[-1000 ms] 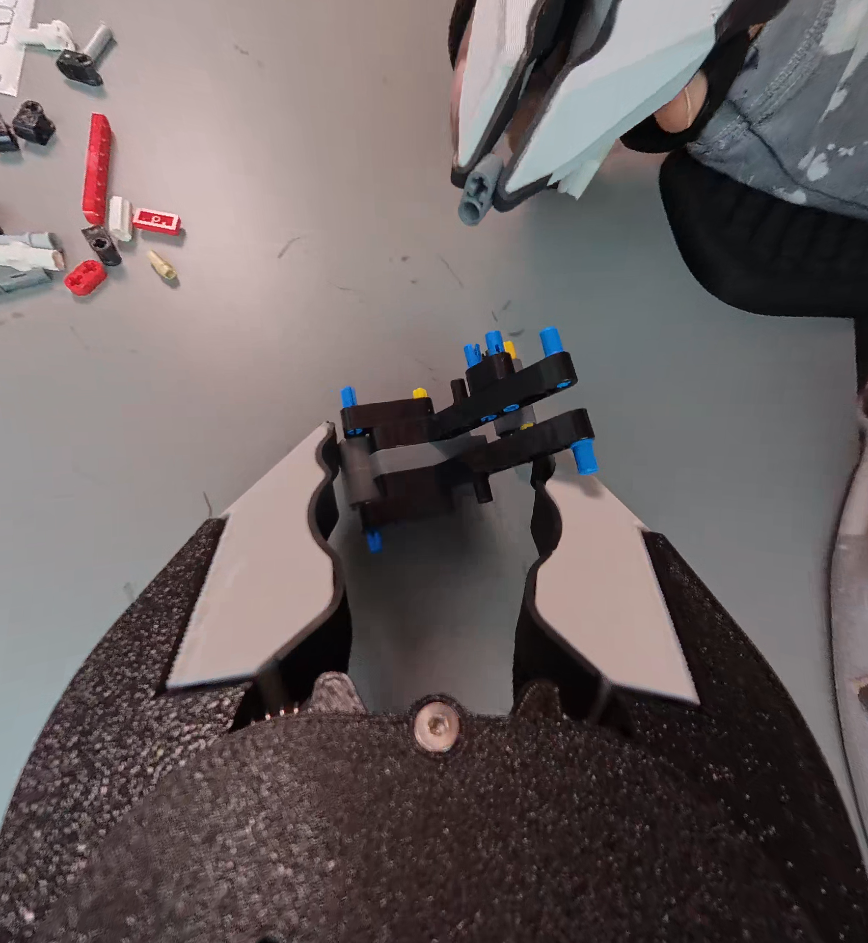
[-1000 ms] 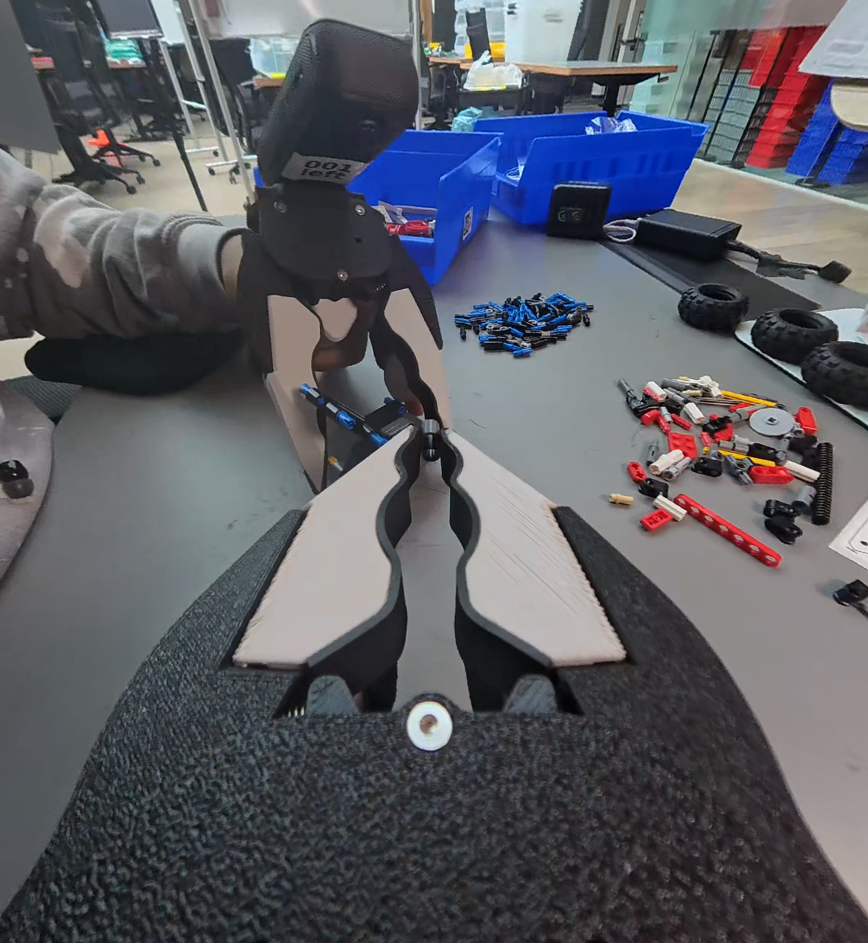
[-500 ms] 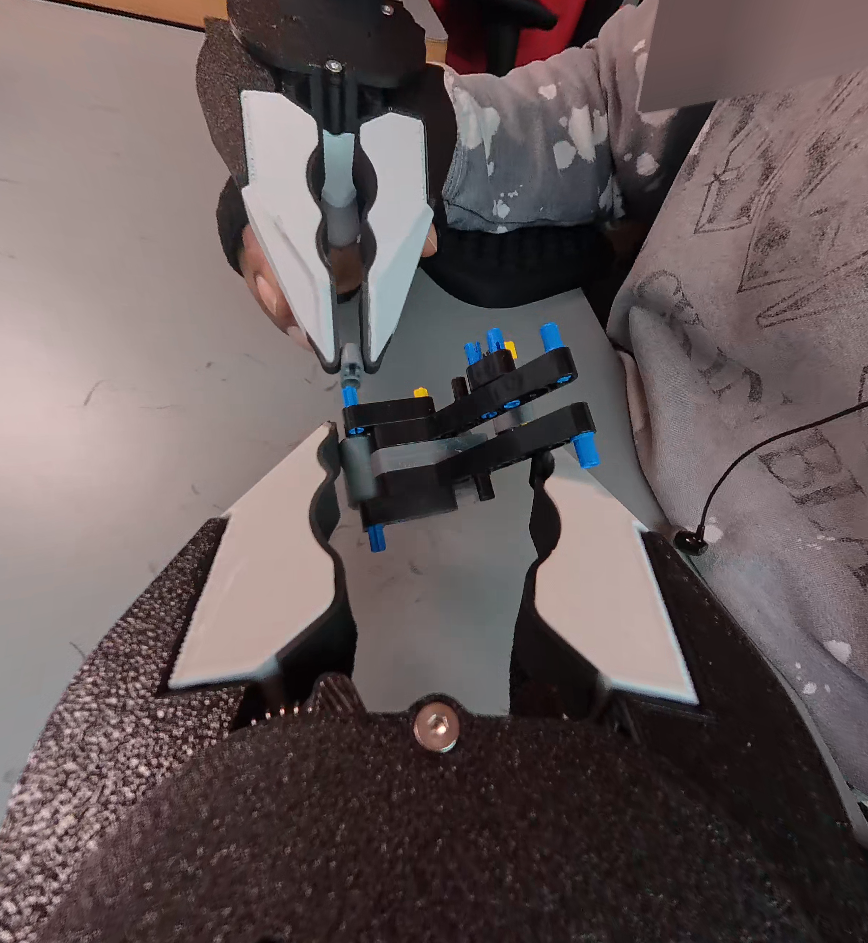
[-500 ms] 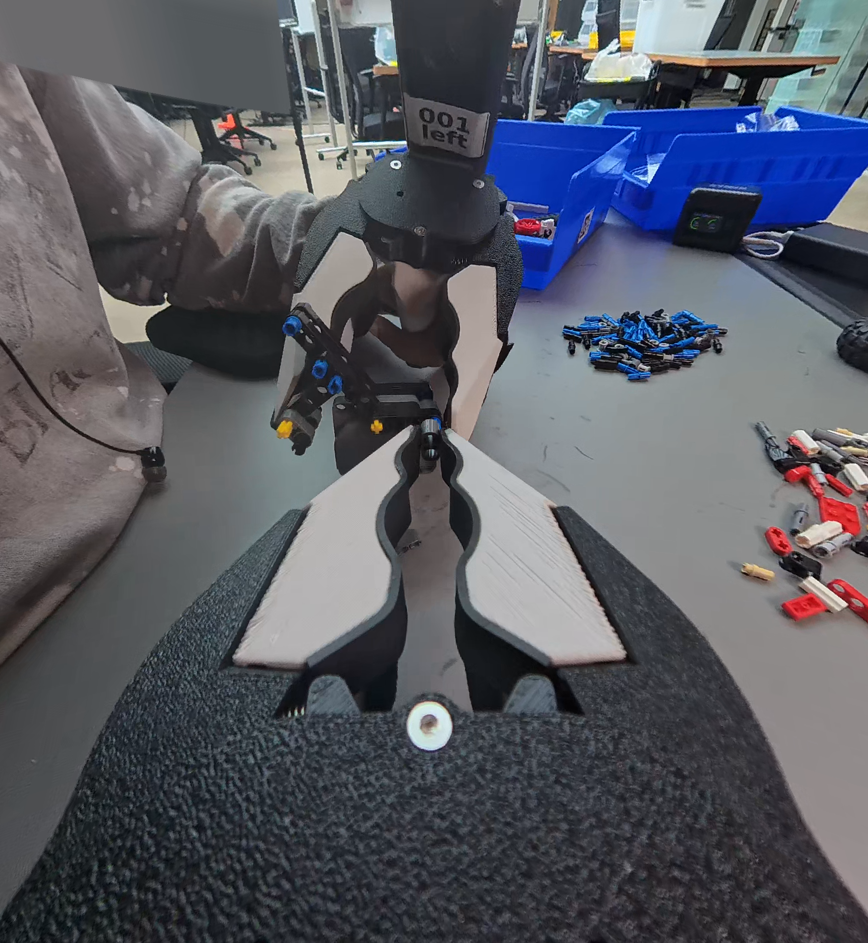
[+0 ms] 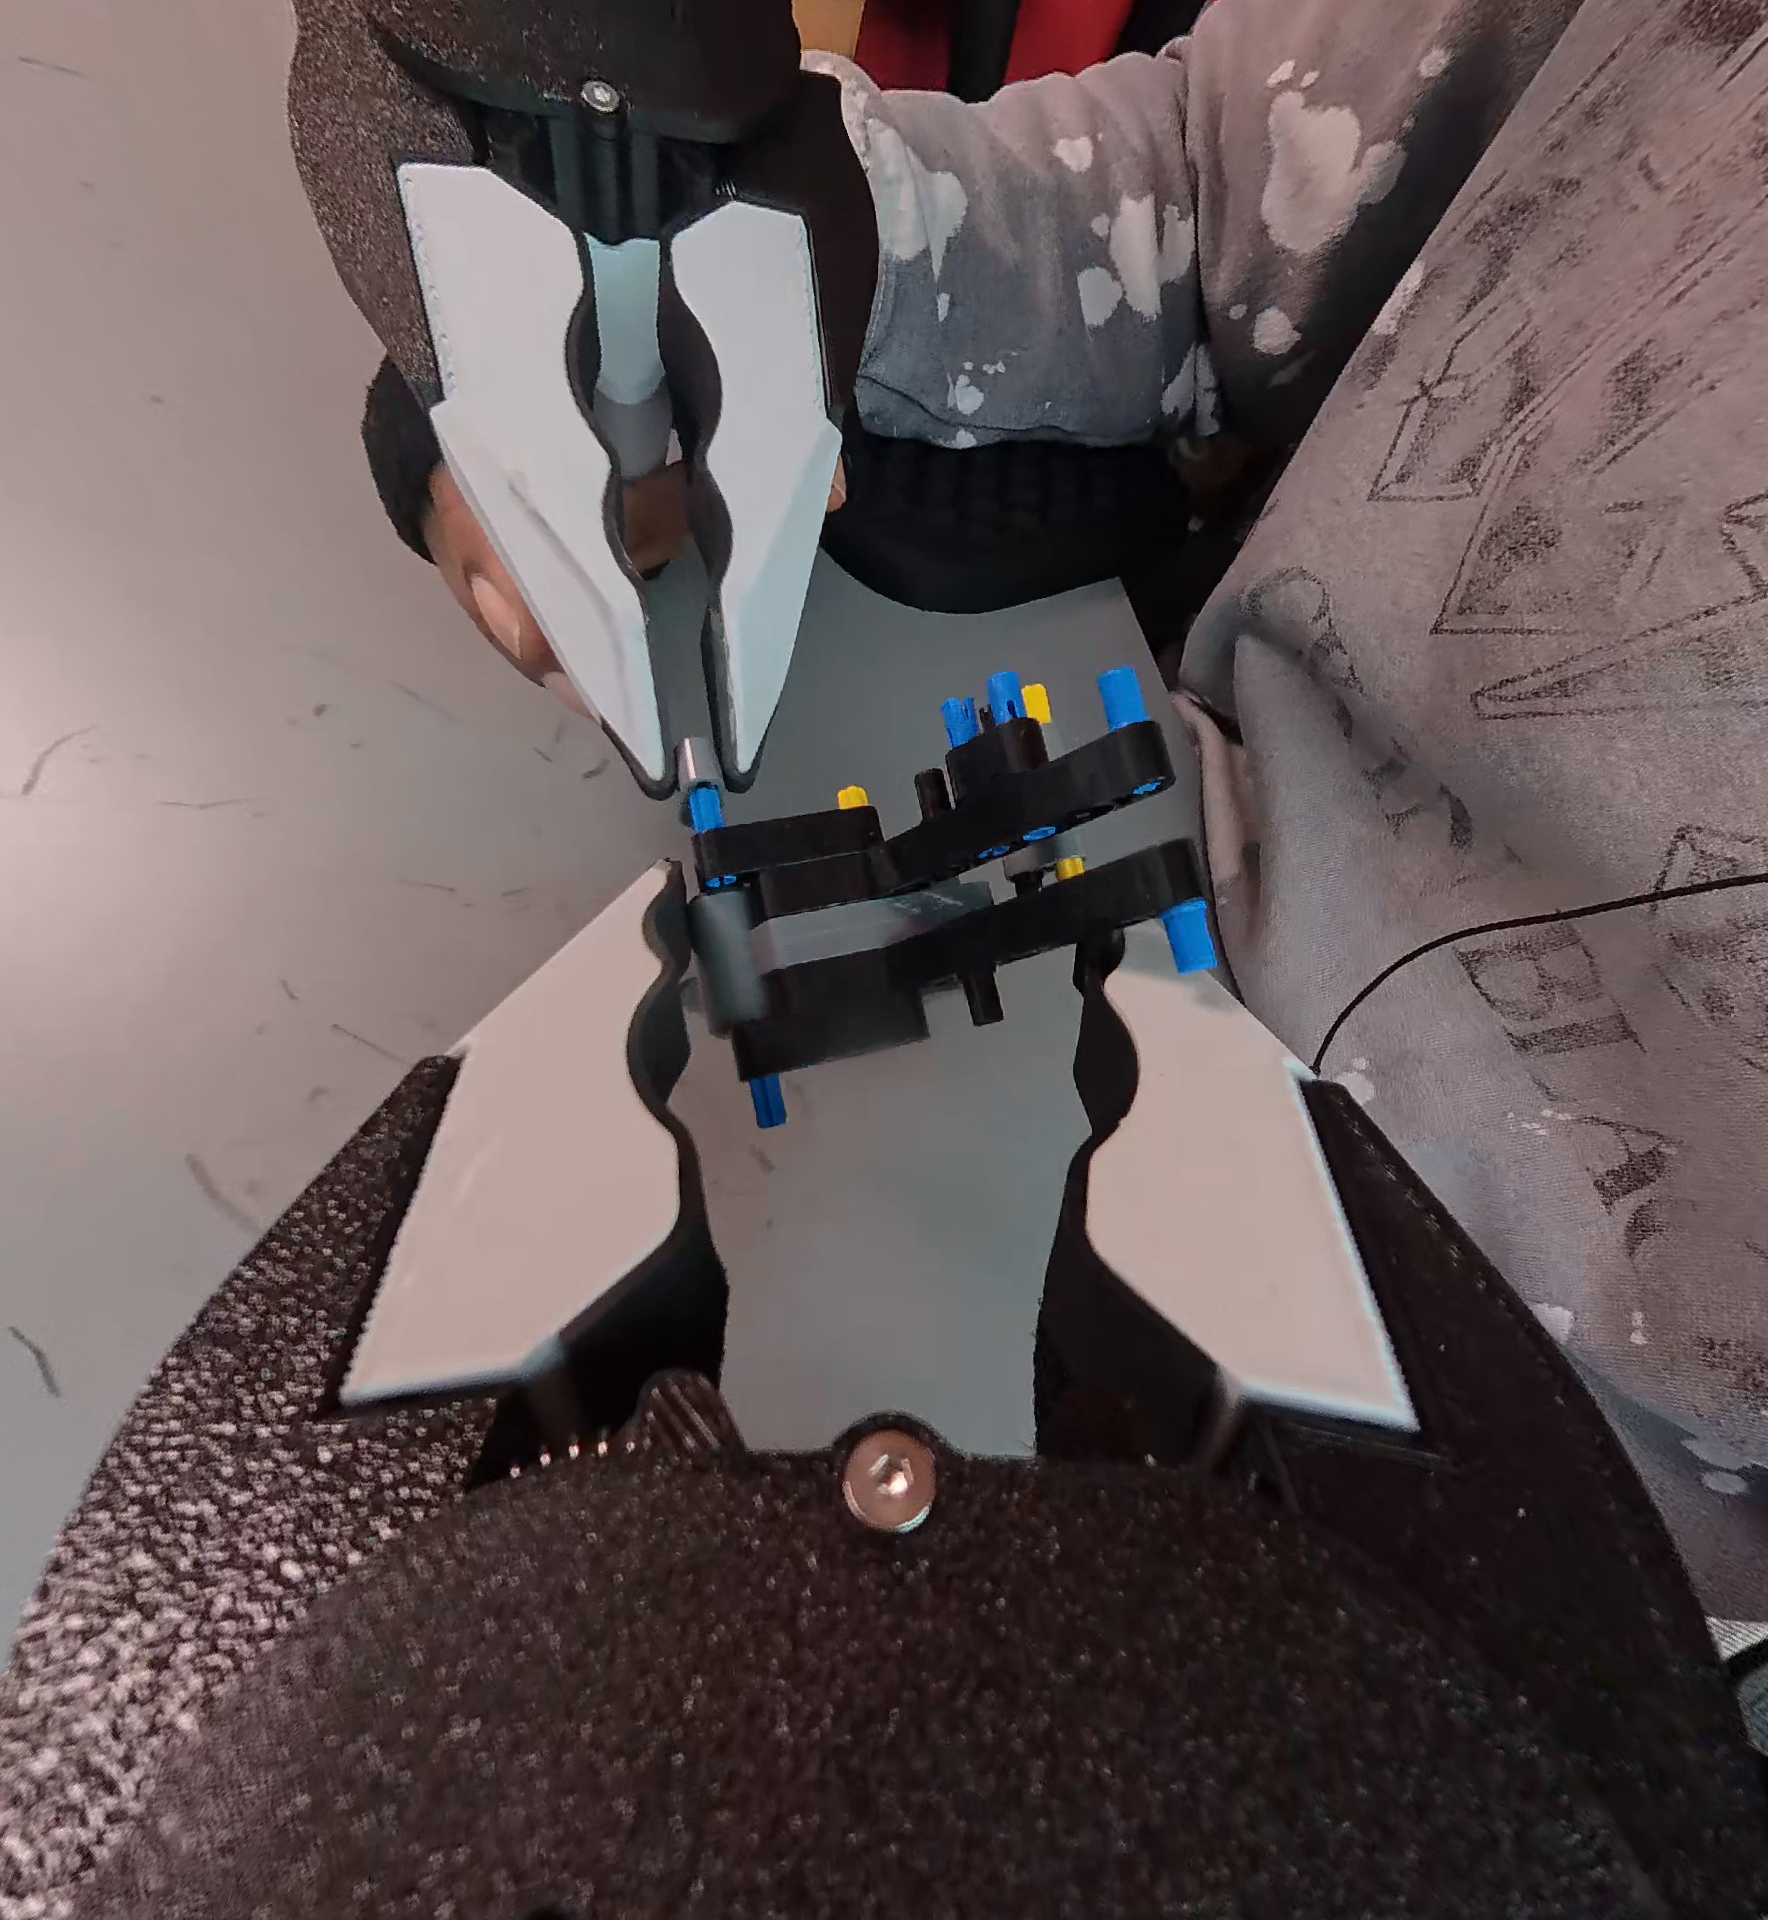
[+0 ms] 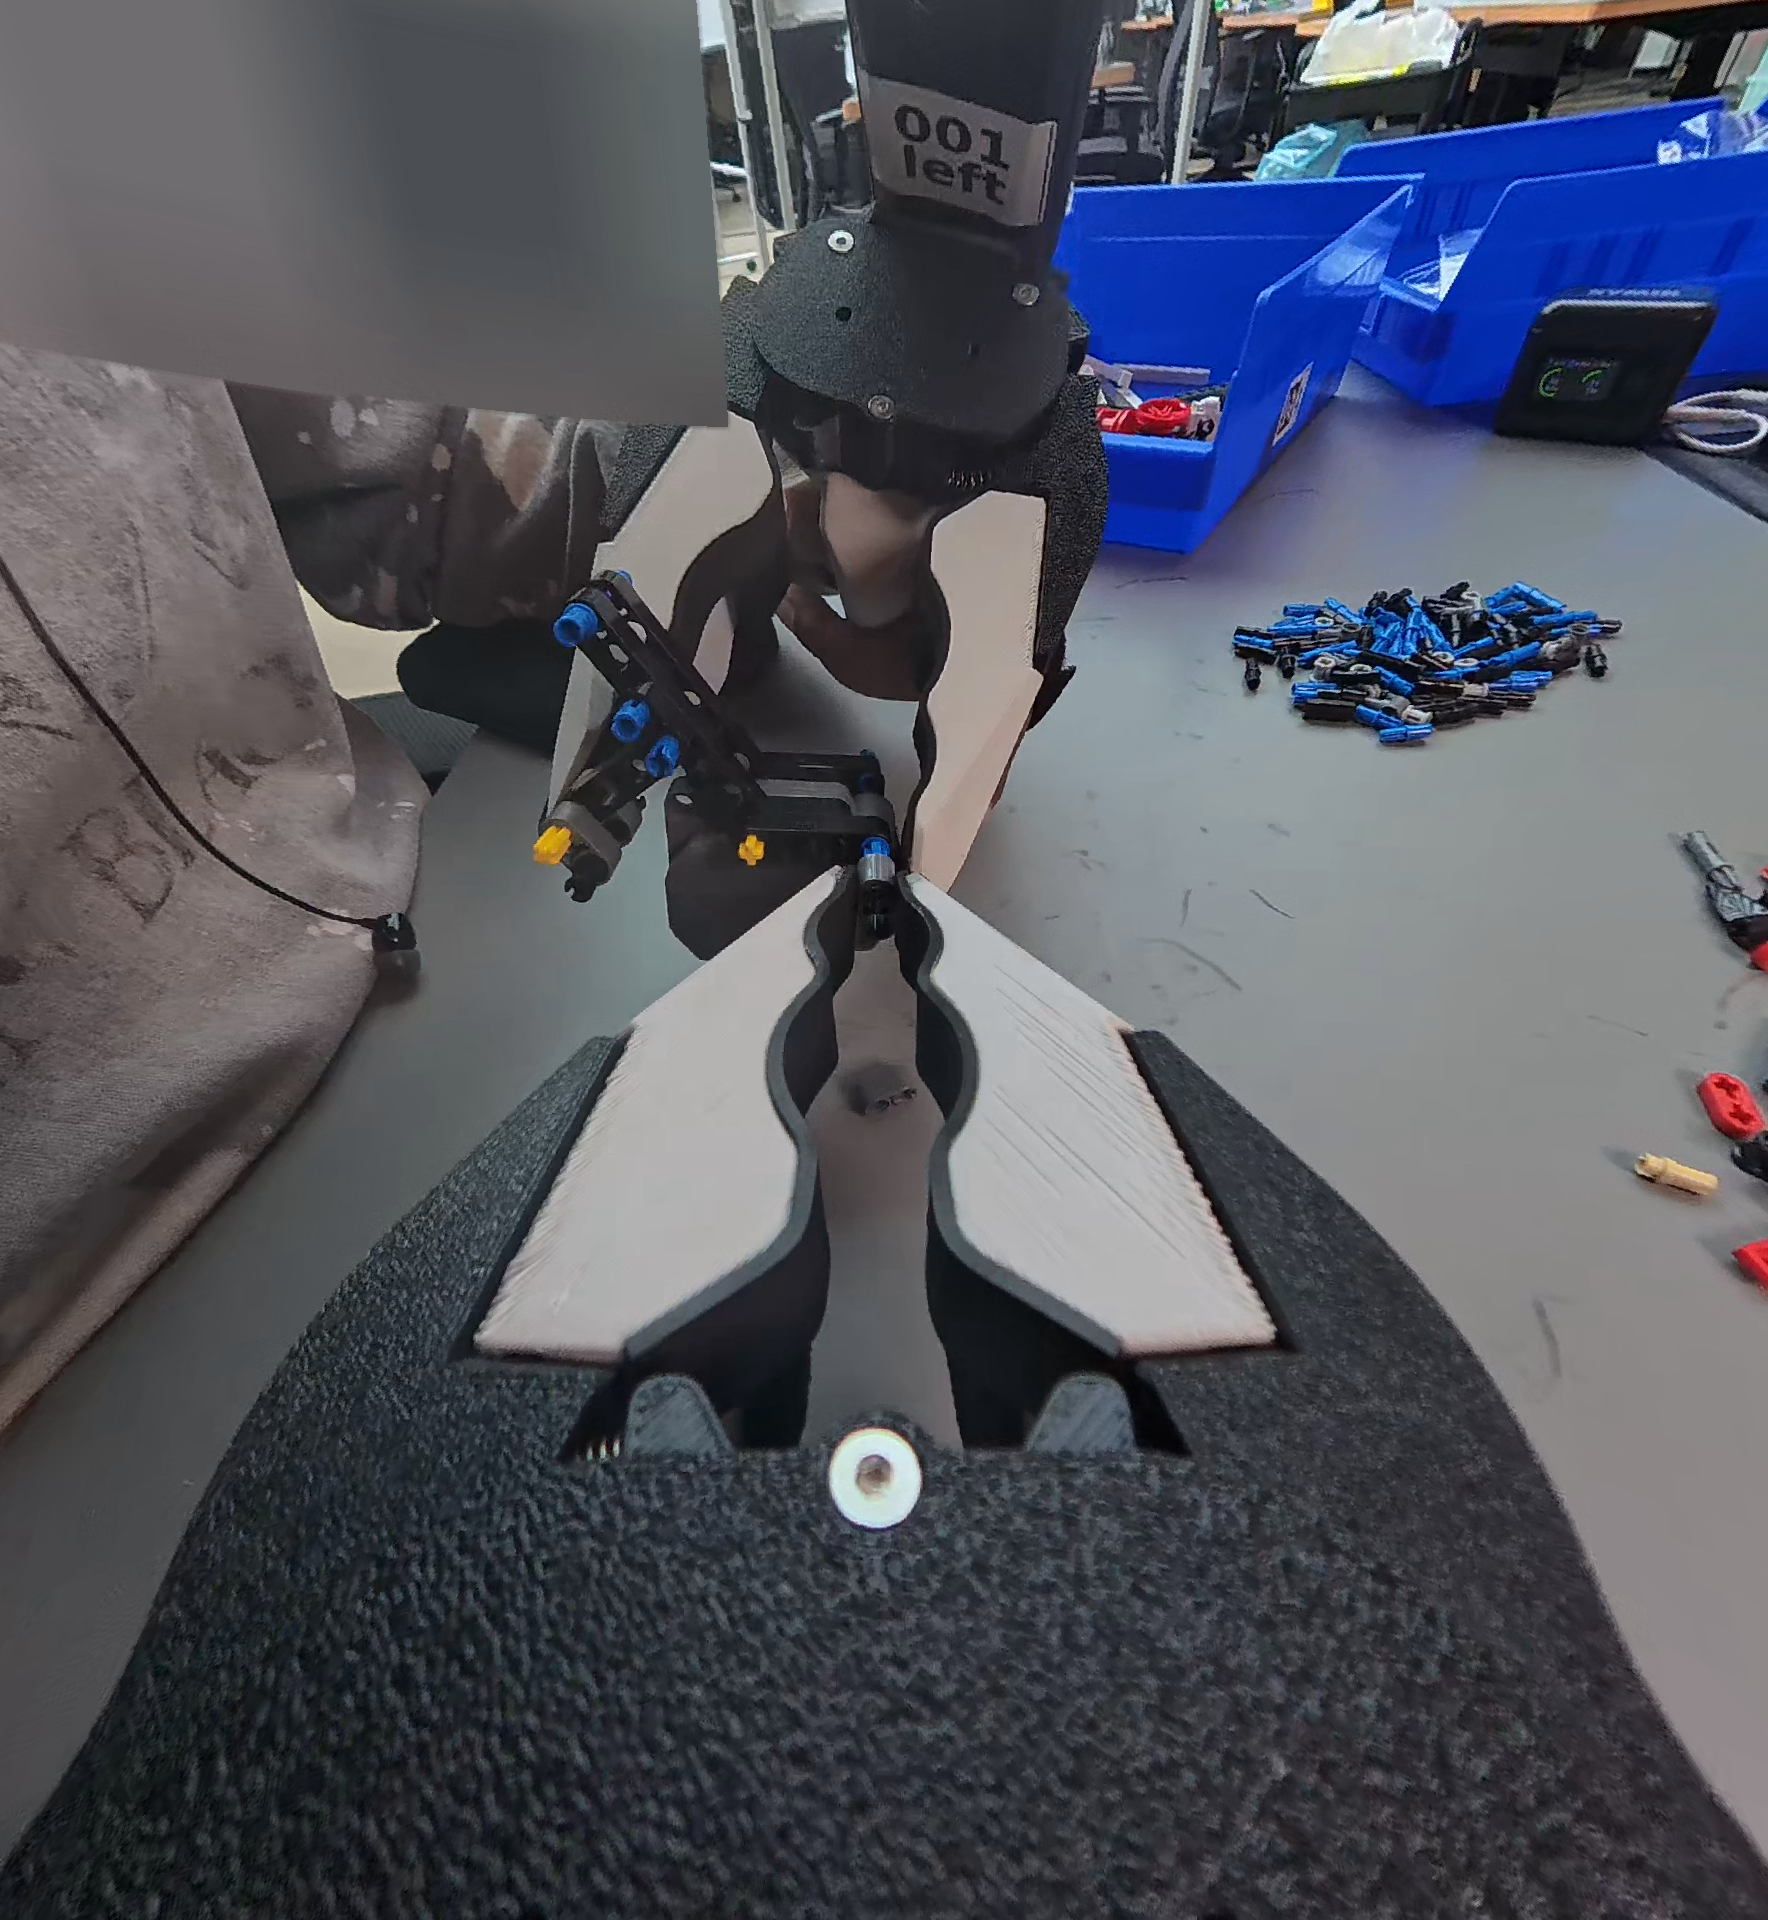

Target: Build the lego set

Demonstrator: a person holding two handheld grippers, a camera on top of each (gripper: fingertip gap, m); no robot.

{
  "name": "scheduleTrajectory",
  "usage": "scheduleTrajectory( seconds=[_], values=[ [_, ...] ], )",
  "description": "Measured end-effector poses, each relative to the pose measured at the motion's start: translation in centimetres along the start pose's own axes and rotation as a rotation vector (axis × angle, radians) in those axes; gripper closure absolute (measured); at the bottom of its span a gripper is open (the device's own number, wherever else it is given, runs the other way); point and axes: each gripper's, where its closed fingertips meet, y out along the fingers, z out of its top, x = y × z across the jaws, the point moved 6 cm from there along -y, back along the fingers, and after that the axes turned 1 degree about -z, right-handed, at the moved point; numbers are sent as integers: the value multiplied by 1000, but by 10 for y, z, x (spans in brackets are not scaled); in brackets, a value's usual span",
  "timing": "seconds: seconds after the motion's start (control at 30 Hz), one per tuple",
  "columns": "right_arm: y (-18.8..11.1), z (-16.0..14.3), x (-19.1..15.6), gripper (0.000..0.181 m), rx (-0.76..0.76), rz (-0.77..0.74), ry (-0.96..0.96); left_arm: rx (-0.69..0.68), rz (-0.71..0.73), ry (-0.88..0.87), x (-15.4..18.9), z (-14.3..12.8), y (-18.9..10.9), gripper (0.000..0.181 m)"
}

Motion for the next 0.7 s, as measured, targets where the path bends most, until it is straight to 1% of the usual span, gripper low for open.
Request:
scheduleTrajectory(
  seconds=[0.23,0.33,0.43,0.53,0.6,0.7],
  values=[
    [8,-3,-5,174,-59,40,0,-70,-4,-30,6,-5,2,107],
    [13,-7,-7,174,-129,46,-38,-142,1,-40,8,-11,5,108],
    [16,-8,-9,174,-169,52,-60,-199,16,-35,10,-15,6,109],
    [25,-13,-9,174,-273,49,-143,-302,60,-10,9,-24,8,109],
    [34,-15,-7,174,-323,54,-174,-347,79,-4,7,-31,6,109],
    [42,-14,-2,174,-333,66,-178,-335,108,-5,5,-37,0,109]
  ],
)
